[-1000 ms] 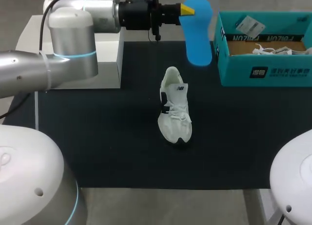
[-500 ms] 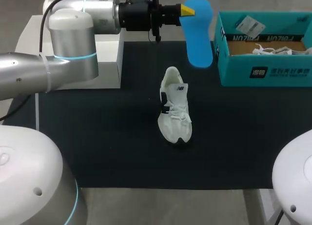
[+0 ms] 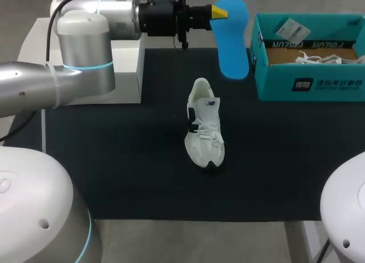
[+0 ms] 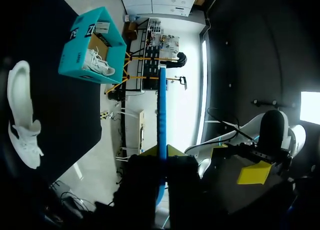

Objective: Take the shoe out of the shoebox, open the shoe tongue, remove and reinsert the insole, then place the shoe into the shoebox

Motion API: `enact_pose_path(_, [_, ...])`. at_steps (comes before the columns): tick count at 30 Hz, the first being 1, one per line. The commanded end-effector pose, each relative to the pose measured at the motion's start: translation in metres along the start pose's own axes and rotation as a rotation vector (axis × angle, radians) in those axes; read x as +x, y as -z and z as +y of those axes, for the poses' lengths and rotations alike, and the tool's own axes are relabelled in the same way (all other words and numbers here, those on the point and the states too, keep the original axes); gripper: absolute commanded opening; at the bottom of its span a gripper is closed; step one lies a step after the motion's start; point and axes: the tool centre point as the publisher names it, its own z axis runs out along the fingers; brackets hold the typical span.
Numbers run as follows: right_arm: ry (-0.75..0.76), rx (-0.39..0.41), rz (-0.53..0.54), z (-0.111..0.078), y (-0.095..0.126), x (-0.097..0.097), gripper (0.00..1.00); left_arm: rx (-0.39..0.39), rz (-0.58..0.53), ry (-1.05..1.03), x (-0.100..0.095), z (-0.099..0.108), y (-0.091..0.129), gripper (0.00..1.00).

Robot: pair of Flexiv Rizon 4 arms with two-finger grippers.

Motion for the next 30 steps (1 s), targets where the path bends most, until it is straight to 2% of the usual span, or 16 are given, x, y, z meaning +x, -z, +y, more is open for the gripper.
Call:
enact_pose_path(1, [0.000, 0.001, 0.002, 0.000, 0.000, -0.001, 1.00, 0.001, -0.003, 0.000, 0.000, 0.001, 0.000, 0.00])
enact_pose_path(21, [0.000, 0.001, 0.002, 0.000, 0.000, -0.001, 1.00, 0.001, -0.003, 0.000, 0.000, 0.001, 0.000, 0.00])
enact_pose_path(22, [-0.023, -0.039, 0.021, 0.000, 0.001, -0.004, 1.00, 0.001, -0.003, 0.000, 0.000, 0.001, 0.000, 0.00])
enact_pose_path(24, [-0.010, -0.082, 0.219, 0.000, 0.002, -0.008, 1.00, 0.001, -0.003, 0.000, 0.000, 0.001, 0.000, 0.00])
enact_pose_path(25, [-0.026, -0.091, 0.242, 0.001, -0.001, -0.012, 1.00, 0.001, -0.003, 0.000, 0.000, 0.001, 0.000, 0.00])
enact_pose_path(27, [-0.020, -0.112, 0.406, 0.002, -0.004, -0.019, 1.00, 0.001, -0.003, 0.000, 0.000, 0.001, 0.000, 0.00])
enact_pose_path(30, [0.006, -0.154, 0.555, 0.003, -0.009, -0.030, 1.00, 0.001, -0.003, 0.000, 0.000, 0.001, 0.000, 0.00])
